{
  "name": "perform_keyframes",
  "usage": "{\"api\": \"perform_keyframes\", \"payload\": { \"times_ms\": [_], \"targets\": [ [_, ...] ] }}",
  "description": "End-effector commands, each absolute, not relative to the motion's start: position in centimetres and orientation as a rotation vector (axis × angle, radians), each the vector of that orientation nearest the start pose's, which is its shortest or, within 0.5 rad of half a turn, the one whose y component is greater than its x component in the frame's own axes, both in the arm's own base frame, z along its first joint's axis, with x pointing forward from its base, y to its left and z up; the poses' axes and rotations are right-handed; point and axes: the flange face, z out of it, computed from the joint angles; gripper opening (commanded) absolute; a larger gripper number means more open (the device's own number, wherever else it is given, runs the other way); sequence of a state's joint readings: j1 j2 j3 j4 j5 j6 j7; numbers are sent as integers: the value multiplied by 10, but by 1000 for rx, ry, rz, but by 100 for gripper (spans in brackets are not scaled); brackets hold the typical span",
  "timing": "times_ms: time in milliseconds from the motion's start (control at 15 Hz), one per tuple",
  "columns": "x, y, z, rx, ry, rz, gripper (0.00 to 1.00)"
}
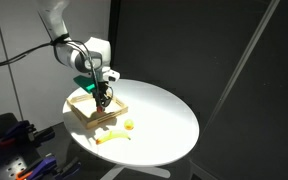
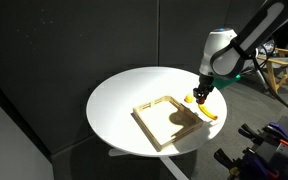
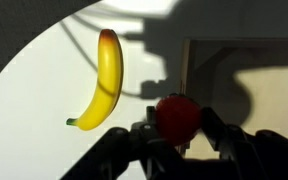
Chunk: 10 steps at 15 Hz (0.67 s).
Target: Put the red fruit in the crate
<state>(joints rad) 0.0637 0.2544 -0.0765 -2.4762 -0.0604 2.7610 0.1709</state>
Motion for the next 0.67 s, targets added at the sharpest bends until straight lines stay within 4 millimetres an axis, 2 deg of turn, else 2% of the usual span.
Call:
{"api": "perform_keyframes", "payload": {
  "times_ms": [0, 200, 267, 600],
  "targets": [
    [485, 2, 194, -3178, 220, -83, 24],
    [481, 1, 192, -3174, 198, -61, 24],
    [481, 1, 192, -3174, 199, -61, 49],
    [480, 1, 191, -3174, 198, -56, 49]
  ]
}}
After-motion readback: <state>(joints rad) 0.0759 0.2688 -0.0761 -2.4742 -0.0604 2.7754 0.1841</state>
